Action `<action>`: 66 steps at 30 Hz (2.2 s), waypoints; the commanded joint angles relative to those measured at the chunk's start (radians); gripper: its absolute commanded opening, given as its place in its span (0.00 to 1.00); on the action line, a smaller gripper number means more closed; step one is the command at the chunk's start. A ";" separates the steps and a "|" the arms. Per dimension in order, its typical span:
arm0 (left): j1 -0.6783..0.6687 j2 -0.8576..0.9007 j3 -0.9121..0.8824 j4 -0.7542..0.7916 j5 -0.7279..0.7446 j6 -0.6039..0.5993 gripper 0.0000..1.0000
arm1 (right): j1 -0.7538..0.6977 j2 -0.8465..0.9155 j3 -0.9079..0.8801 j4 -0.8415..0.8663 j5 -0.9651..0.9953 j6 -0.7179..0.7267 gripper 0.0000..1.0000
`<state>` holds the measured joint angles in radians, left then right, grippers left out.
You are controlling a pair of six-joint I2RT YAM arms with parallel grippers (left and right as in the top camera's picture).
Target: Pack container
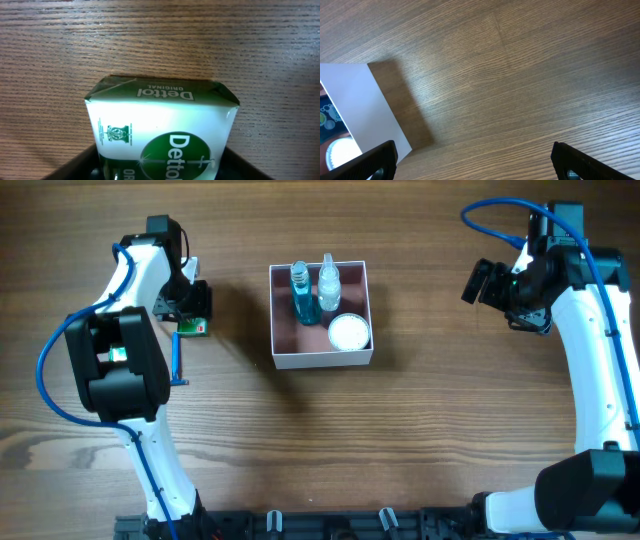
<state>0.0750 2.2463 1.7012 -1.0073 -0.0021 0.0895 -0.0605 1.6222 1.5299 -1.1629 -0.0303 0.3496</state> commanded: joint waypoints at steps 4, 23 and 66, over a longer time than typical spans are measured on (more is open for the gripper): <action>-0.002 0.030 0.005 0.001 0.046 0.000 0.41 | 0.001 0.011 -0.001 0.003 -0.016 -0.010 1.00; -0.117 -0.234 0.105 -0.166 0.047 -0.101 0.06 | 0.001 0.011 -0.001 0.006 -0.016 -0.017 1.00; -0.535 -0.370 -0.109 -0.090 0.016 -0.471 0.14 | 0.001 0.011 -0.001 0.001 -0.024 -0.032 1.00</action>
<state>-0.4629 1.8610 1.6081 -1.1213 0.0238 -0.3660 -0.0605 1.6222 1.5299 -1.1606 -0.0380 0.3344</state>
